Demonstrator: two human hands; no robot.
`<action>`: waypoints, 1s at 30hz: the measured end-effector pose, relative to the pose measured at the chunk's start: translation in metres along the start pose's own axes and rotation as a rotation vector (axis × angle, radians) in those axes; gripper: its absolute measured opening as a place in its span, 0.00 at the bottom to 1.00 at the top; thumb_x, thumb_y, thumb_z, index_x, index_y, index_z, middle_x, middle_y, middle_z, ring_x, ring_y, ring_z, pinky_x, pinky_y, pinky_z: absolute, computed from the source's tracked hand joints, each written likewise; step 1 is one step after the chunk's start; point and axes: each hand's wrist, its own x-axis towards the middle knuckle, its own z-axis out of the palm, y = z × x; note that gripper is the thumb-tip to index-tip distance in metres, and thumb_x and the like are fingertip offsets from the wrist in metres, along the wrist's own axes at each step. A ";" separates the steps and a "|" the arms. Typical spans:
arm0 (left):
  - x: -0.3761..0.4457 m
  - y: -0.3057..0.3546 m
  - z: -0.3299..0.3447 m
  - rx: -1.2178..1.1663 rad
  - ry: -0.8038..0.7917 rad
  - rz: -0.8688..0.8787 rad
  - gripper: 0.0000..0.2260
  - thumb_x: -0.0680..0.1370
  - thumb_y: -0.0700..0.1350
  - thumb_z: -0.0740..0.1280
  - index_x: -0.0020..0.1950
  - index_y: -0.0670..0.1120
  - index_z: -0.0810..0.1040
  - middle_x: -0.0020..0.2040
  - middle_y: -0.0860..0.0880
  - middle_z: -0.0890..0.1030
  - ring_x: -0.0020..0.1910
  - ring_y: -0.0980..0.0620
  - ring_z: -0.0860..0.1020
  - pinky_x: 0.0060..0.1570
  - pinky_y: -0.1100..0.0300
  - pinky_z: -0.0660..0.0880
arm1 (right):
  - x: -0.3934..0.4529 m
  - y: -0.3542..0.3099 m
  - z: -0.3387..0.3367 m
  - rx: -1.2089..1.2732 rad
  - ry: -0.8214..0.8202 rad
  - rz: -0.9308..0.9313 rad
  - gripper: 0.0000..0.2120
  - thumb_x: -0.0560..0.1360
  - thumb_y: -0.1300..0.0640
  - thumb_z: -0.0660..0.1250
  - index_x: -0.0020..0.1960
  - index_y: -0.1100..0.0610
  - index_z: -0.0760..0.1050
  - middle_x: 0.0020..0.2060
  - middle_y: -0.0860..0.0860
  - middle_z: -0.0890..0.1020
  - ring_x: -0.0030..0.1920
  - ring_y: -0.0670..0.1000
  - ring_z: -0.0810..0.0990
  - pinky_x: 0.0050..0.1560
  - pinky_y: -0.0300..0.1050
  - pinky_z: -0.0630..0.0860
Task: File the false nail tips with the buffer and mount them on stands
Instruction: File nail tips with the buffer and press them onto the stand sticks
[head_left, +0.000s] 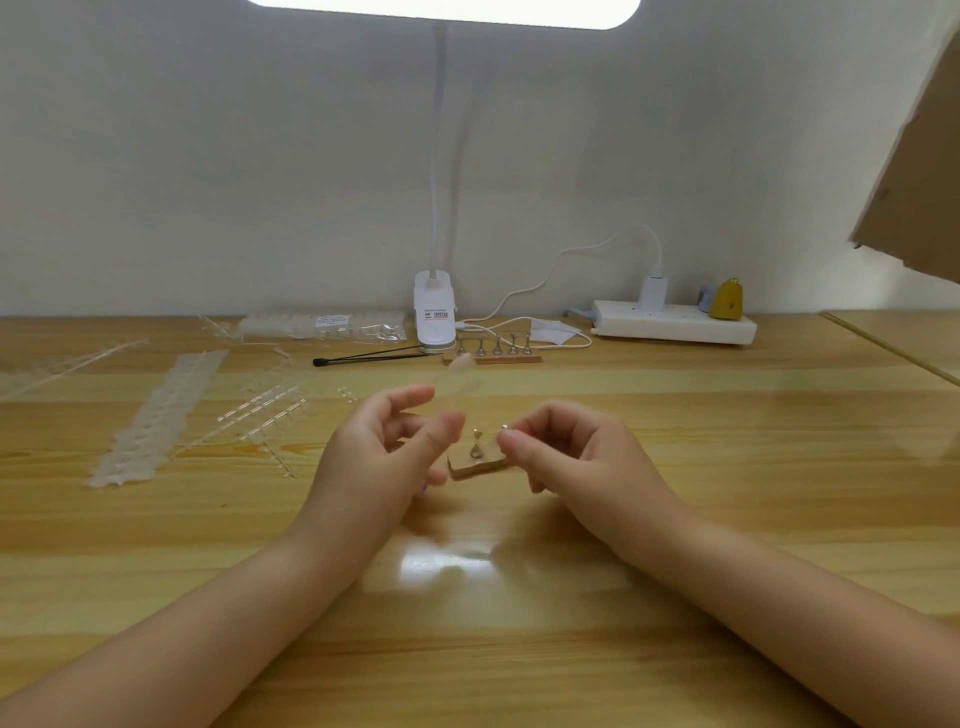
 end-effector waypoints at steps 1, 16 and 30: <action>-0.002 0.000 0.000 0.054 -0.010 0.017 0.17 0.68 0.55 0.72 0.54 0.52 0.79 0.35 0.50 0.82 0.33 0.56 0.80 0.34 0.65 0.74 | 0.000 0.000 -0.001 0.029 0.028 -0.007 0.04 0.75 0.58 0.69 0.42 0.56 0.80 0.32 0.46 0.81 0.32 0.41 0.76 0.35 0.34 0.74; -0.010 -0.002 0.004 0.224 -0.141 0.155 0.05 0.72 0.44 0.73 0.36 0.48 0.81 0.31 0.52 0.81 0.30 0.55 0.77 0.32 0.67 0.71 | -0.002 0.000 0.004 0.169 0.075 0.091 0.16 0.67 0.49 0.73 0.51 0.56 0.81 0.39 0.50 0.83 0.34 0.42 0.78 0.32 0.33 0.72; -0.009 -0.004 0.003 0.248 -0.158 0.229 0.15 0.75 0.61 0.65 0.42 0.51 0.80 0.27 0.53 0.77 0.29 0.60 0.75 0.33 0.68 0.70 | -0.001 -0.002 0.003 0.222 -0.005 0.084 0.06 0.67 0.50 0.73 0.39 0.52 0.84 0.32 0.44 0.82 0.32 0.40 0.76 0.33 0.30 0.70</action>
